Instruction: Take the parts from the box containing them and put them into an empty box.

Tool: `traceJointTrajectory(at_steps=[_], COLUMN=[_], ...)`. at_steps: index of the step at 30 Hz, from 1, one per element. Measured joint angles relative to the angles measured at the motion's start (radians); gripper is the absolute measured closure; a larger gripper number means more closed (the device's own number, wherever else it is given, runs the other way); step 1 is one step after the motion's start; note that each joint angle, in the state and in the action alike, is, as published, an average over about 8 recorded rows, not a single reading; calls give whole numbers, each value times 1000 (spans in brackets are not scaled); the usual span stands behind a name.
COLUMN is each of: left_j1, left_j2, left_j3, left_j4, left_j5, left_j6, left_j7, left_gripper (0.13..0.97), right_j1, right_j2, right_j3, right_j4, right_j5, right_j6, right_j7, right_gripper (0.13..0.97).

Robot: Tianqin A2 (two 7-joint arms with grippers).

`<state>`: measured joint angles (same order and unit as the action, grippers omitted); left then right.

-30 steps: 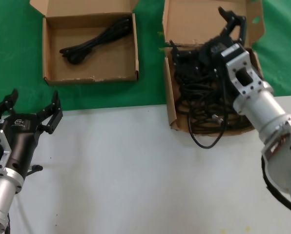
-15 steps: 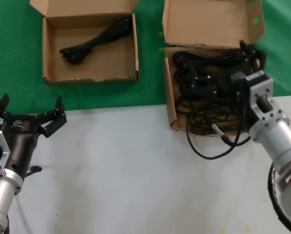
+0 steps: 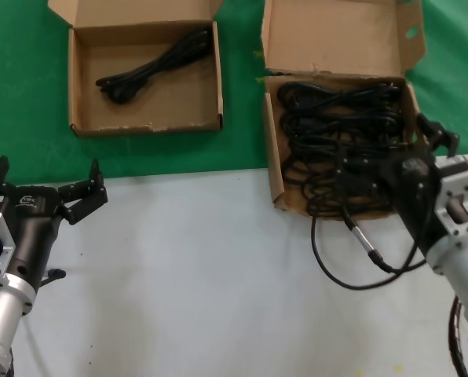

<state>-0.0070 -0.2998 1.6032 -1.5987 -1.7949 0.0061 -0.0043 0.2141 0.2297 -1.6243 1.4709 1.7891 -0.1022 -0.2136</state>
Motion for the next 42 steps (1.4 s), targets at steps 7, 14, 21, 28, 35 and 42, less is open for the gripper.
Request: traceJointTrajectory(at_steps=[7, 14, 21, 28, 35, 42], left_j1=[2, 5, 6, 6, 6, 6], left_j2=[0, 0, 0, 0, 0, 0], left_j3=[-1, -2, -3, -3, -3, -3], left_j4=[0, -1, -1, -1, -1, -1], left_j5=[-2, -4, -4, -4, -4, -4], left_j6=[-2, -4, -5, -5, -5, -5], left_j7=[2, 3, 4, 4, 4, 4], left_gripper=[132, 132, 132, 132, 132, 132], right_j1=[-75, -150, -186, -187, -187, -187], right_j2=[25, 49, 61, 61, 61, 61], right_j3=[9, 17, 21, 21, 21, 21], right_j4=[45, 90, 112, 113, 113, 113], right_j5=[4, 8, 10, 10, 10, 10], right_j6=[36, 71, 89, 89, 89, 89], right_j7=[75, 149, 185, 187, 187, 187], right_gripper=[129, 129, 129, 129, 129, 129])
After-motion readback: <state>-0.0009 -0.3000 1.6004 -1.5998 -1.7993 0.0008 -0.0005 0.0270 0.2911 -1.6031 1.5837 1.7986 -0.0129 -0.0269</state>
